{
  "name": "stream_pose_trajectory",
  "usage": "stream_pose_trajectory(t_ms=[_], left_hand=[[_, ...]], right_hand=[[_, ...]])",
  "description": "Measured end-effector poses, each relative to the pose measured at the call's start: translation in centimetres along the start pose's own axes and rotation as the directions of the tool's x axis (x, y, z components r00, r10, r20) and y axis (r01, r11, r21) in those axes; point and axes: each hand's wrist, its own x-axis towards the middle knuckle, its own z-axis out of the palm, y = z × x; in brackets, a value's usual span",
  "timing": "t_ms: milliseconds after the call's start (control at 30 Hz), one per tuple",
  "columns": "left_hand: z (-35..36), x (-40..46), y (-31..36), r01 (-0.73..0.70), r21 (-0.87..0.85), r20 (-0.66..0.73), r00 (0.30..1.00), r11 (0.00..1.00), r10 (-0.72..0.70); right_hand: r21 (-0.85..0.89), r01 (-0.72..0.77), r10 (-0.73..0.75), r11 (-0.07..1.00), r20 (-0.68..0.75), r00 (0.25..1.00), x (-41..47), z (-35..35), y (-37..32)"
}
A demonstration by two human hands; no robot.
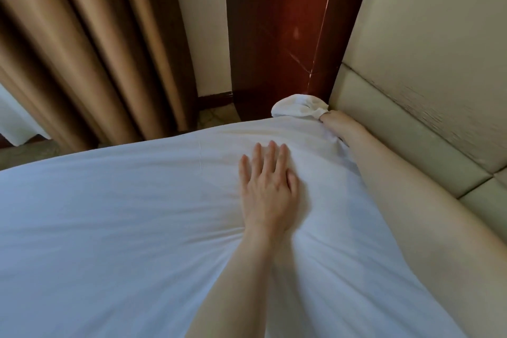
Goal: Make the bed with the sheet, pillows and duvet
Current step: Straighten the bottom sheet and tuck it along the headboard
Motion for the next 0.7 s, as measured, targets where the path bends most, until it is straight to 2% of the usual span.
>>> stream_pose_trajectory(t_ms=[67,133,167,233,267,300,333,400,500,567,700], left_hand=[[0.0,0.0,0.0,-0.002,-0.001,-0.005,1.0,1.0,0.002],[-0.1,-0.1,0.1,0.0,0.005,-0.005,1.0,1.0,0.0],[-0.1,-0.1,0.1,0.001,0.005,-0.004,1.0,1.0,-0.001],[0.0,-0.1,0.0,0.0,0.006,-0.008,1.0,1.0,0.0],[-0.1,-0.1,0.0,-0.003,0.008,-0.009,1.0,1.0,0.003],[-0.1,-0.1,0.0,-0.005,0.009,-0.006,1.0,1.0,0.005],[-0.1,-0.2,0.0,-0.006,0.011,-0.003,1.0,1.0,0.006],[-0.1,-0.2,0.0,-0.004,0.014,-0.004,1.0,1.0,0.004],[0.2,-0.1,0.1,-0.001,0.022,-0.017,1.0,1.0,0.001],[0.3,-0.2,0.1,-0.003,0.028,-0.008,1.0,1.0,0.003],[0.4,0.2,0.1,0.004,0.035,-0.018,1.0,0.999,-0.004]], right_hand=[[0.003,0.012,-0.012,1.0,-0.001,1.0,-0.4,0.3,0.0],[-0.052,0.067,-0.071,0.996,-0.09,0.993,-1.8,0.8,0.2],[-0.134,0.109,-0.132,0.985,-0.18,0.975,-2.6,1.0,0.7],[-0.362,0.216,-0.342,0.907,-0.333,0.879,-4.4,1.1,1.7],[-0.453,0.292,-0.458,0.842,-0.317,0.831,-4.6,1.0,2.2],[-0.482,0.361,-0.522,0.798,-0.255,0.814,-4.4,0.7,2.4],[-0.452,0.398,-0.516,0.798,-0.174,0.839,-3.6,0.5,2.3],[-0.376,0.324,-0.347,0.868,0.005,0.938,-1.8,0.7,1.3],[-0.318,0.191,-0.175,0.929,0.079,0.981,-0.7,1.2,0.0],[-0.348,0.196,-0.171,0.917,0.101,0.98,-2.0,1.2,0.2],[-0.37,0.325,-0.254,0.87,0.227,0.94,-8.8,0.6,3.1]])
